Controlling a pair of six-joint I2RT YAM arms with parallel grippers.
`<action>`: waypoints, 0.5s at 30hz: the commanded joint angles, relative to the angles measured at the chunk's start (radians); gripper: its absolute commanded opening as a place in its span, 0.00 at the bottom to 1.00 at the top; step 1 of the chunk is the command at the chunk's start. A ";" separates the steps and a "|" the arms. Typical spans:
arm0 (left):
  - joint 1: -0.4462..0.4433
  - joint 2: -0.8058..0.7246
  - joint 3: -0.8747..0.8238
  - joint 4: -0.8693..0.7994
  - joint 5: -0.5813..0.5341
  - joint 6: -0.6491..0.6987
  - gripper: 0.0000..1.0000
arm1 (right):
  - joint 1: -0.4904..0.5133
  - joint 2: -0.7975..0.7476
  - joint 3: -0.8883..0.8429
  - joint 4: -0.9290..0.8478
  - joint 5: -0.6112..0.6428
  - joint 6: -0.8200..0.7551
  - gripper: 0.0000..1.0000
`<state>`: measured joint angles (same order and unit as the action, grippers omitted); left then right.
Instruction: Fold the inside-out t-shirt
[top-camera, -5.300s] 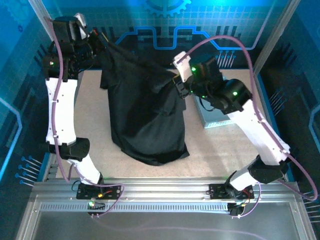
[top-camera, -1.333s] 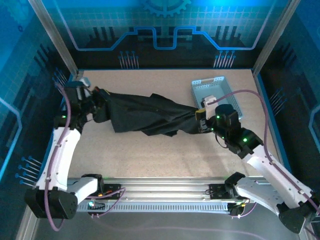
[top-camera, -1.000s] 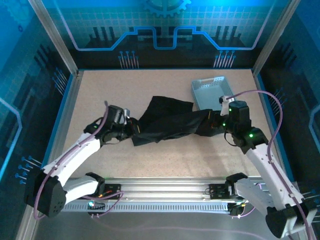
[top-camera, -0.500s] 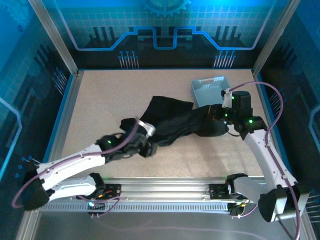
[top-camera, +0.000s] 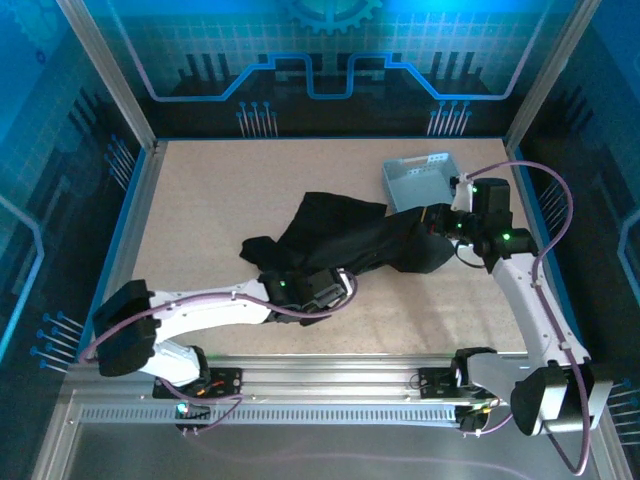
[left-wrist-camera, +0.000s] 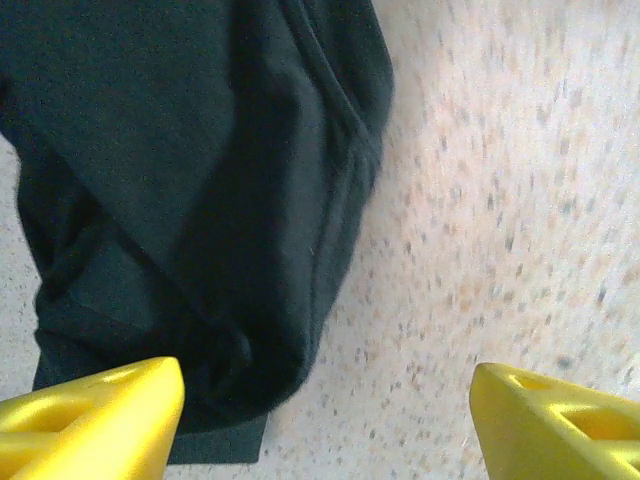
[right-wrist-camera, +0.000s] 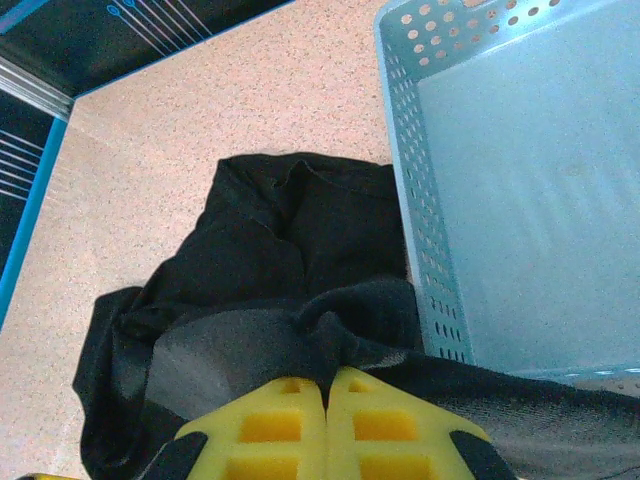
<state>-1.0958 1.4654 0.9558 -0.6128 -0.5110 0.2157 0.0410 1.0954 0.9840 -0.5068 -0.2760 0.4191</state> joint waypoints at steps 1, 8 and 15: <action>0.005 0.034 0.012 -0.109 -0.050 0.111 0.78 | -0.027 -0.005 0.023 0.031 -0.050 0.011 0.00; 0.034 0.130 0.025 0.000 -0.210 0.165 0.79 | -0.033 -0.014 0.003 0.057 -0.089 0.023 0.00; 0.057 0.086 0.026 0.143 -0.179 0.214 0.80 | -0.036 -0.015 -0.009 0.057 -0.094 0.015 0.00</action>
<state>-1.0569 1.5787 0.9588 -0.5381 -0.6693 0.3866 0.0246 1.0943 0.9813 -0.4778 -0.3466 0.4297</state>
